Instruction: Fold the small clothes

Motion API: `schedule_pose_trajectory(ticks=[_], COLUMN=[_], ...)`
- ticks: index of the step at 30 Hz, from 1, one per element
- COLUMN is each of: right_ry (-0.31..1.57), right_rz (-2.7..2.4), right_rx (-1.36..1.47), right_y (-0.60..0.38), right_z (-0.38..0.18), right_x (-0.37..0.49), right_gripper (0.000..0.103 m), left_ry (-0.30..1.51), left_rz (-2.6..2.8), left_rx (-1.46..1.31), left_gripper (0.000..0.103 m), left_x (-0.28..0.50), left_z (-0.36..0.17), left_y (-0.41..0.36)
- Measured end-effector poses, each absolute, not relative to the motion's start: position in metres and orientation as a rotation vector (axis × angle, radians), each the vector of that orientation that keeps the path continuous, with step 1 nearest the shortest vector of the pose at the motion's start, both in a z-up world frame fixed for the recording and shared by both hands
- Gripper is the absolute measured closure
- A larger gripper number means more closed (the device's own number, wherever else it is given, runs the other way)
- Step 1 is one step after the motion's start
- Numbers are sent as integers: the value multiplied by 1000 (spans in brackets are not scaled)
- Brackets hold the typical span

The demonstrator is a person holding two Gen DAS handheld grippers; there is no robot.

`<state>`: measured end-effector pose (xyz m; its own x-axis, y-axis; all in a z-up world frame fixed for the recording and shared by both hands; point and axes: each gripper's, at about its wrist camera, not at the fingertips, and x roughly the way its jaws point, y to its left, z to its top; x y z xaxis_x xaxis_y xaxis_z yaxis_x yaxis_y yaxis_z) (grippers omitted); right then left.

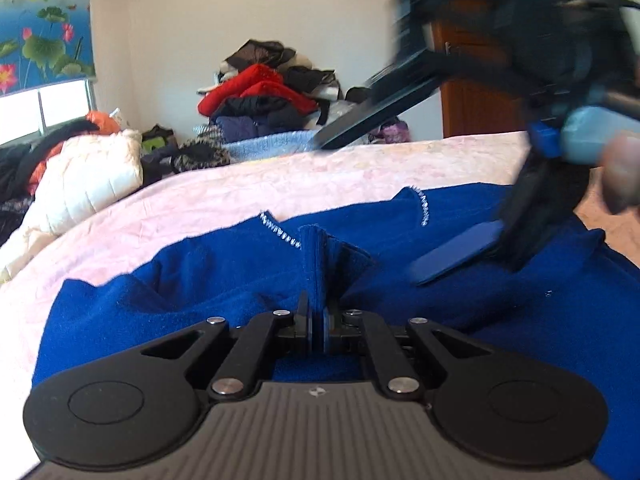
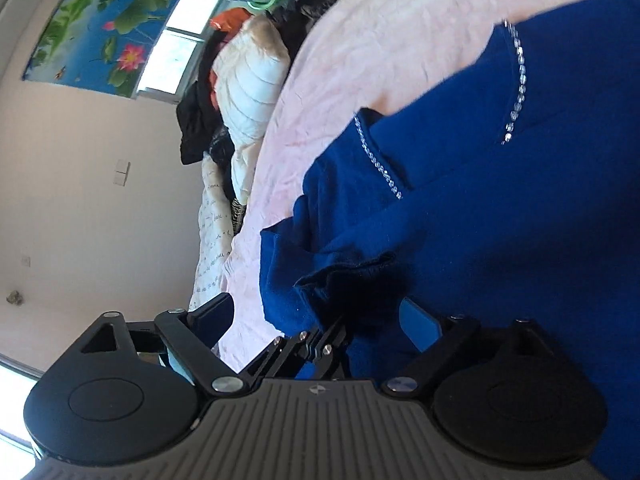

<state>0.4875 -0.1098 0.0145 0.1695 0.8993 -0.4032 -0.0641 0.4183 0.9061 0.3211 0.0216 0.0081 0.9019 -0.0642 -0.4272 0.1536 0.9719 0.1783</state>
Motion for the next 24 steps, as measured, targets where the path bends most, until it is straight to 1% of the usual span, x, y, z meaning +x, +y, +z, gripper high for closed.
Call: schedule_pose_trajectory(ticks=[1,3,5,6,8,12,13,14,15,16,17,19,20,21,22,24], right_ry=[1219,1240,1256,1263,1264,1254,1246,1239,1233,1223,1212,1190,1177,1160,1139,1100], right_rz=[829,835,817,811,796,782,783,785,782,782,782,782,787,790,792,803], right_rx=[908,891,830,798,758,719,715,707,693,678,667,658,661,669,683,714], right_y=[-105,-95,-86,-83,-81,-83,-84,-84,-84,-83,-83,-83,-83,-85,-87,-95], right_z=[13,13,15,15,14,13,12,12,12,13,13,15,16,19,22,29], right_x=[492,497,497,496,494,491,492,492,492,491,492,493,494,494,495,500], right_gripper=[24,25,35,37,51,61,66,76,79,86,88,90,90,90,91,91], left_ry=[418,398,393,394,397,416,420,424,427,429,431,438,441,441,436,396], left_rz=[-125,-132,-129,-132,-130,-131,-129,-130,-123,-115,-112,-114,-112,-110,-114,-127], left_rx=[226,271,321,341,360,355,355,354,354,354,354,351,350,342,324,265], left_gripper=[98,98,98,98,98,98,98,98,98,97,97,94,91,81,73,41], left_x=[318,314,314,314,315,319,321,320,321,321,321,322,321,321,320,314], left_z=[9,8,7,6,5,5,5,4,4,4,3,3,3,3,4,7], left_y=[19,11,2,-1,-4,-4,-3,-3,-3,-2,-2,-2,-3,-1,2,11])
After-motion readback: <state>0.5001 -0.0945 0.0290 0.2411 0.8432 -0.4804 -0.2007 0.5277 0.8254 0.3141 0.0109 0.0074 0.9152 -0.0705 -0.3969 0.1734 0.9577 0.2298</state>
